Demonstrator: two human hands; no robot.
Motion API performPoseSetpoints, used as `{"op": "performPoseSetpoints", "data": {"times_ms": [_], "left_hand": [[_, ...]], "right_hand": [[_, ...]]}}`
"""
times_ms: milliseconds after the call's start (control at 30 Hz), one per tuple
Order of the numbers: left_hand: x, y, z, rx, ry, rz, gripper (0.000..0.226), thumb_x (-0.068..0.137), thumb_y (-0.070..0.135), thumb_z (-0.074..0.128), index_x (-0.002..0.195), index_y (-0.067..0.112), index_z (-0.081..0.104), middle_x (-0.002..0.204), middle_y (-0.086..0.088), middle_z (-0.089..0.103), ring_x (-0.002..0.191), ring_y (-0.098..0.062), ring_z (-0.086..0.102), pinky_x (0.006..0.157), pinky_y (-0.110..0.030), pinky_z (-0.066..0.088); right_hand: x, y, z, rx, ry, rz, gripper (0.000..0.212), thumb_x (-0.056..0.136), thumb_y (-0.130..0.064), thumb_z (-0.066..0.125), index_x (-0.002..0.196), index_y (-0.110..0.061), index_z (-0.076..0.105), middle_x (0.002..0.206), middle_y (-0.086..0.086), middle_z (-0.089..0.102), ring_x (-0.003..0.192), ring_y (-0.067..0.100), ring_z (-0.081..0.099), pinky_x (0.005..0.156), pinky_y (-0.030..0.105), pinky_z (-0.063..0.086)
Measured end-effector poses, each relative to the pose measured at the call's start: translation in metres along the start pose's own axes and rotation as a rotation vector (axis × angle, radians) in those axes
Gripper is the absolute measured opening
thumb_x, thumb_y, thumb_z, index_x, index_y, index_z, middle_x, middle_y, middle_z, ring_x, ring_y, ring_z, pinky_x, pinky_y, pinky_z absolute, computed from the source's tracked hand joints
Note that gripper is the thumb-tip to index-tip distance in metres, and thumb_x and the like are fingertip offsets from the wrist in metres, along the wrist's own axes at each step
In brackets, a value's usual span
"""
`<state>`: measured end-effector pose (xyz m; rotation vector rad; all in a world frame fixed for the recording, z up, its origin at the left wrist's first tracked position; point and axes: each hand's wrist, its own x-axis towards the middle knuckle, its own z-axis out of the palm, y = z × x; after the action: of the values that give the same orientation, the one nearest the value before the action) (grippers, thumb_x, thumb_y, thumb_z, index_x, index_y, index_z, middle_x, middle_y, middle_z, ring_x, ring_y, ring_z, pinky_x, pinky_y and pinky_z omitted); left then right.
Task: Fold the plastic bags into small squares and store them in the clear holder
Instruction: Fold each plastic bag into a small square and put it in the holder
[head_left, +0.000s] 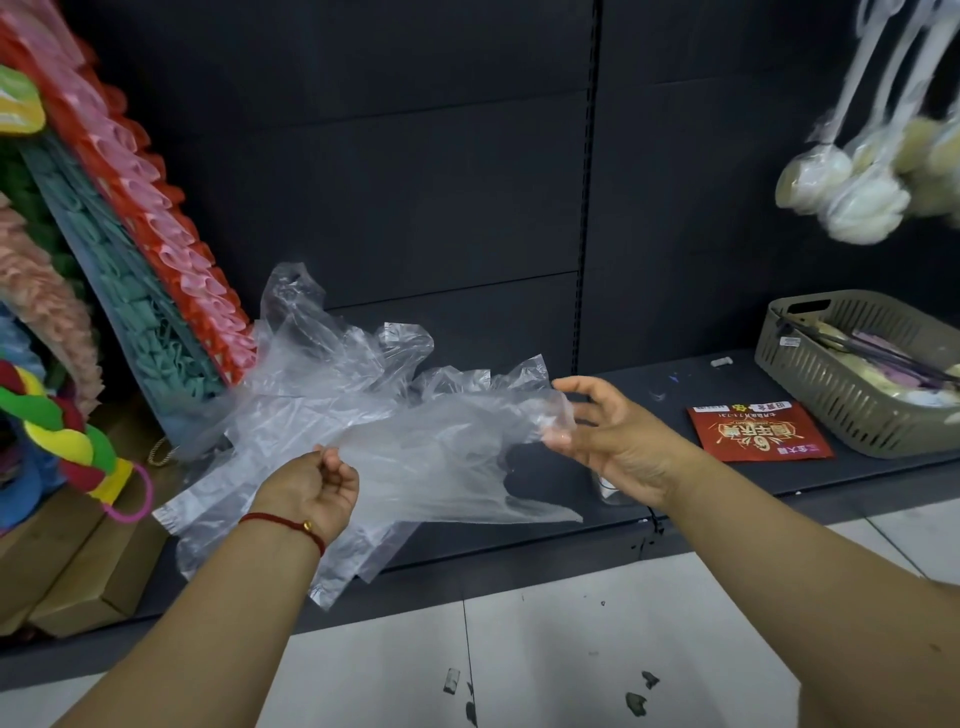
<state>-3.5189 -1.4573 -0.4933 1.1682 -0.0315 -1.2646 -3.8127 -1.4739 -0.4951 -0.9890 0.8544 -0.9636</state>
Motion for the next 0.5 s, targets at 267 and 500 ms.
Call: {"op": "performPoseSetpoints", "data": {"times_ms": [267,500], "left_hand": [[-0.005,0.002,-0.001,0.048,0.042,0.011,0.024,0.103,0.004,0.038,0.083,0.007,0.050,0.043,0.001,0.050,0.030,-0.003,0.043,0.036,-0.012,0.041],[-0.015,0.011,0.001,0.100,-0.158,-0.014,0.014,0.100,0.007,0.049,0.088,0.006,0.057,0.088,-0.009,0.060,0.061,-0.010,0.065,0.056,-0.026,0.060]], "right_hand": [[0.005,0.001,0.002,-0.084,0.386,-0.186,0.011,0.095,-0.002,0.057,0.087,0.000,0.065,0.078,0.011,0.064,0.067,0.016,0.066,0.067,0.022,0.057],[0.010,-0.008,-0.003,-0.058,0.564,-0.211,0.018,0.101,-0.011,0.048,0.085,-0.012,0.057,0.078,0.004,0.061,0.071,0.013,0.061,0.068,0.024,0.052]]}}
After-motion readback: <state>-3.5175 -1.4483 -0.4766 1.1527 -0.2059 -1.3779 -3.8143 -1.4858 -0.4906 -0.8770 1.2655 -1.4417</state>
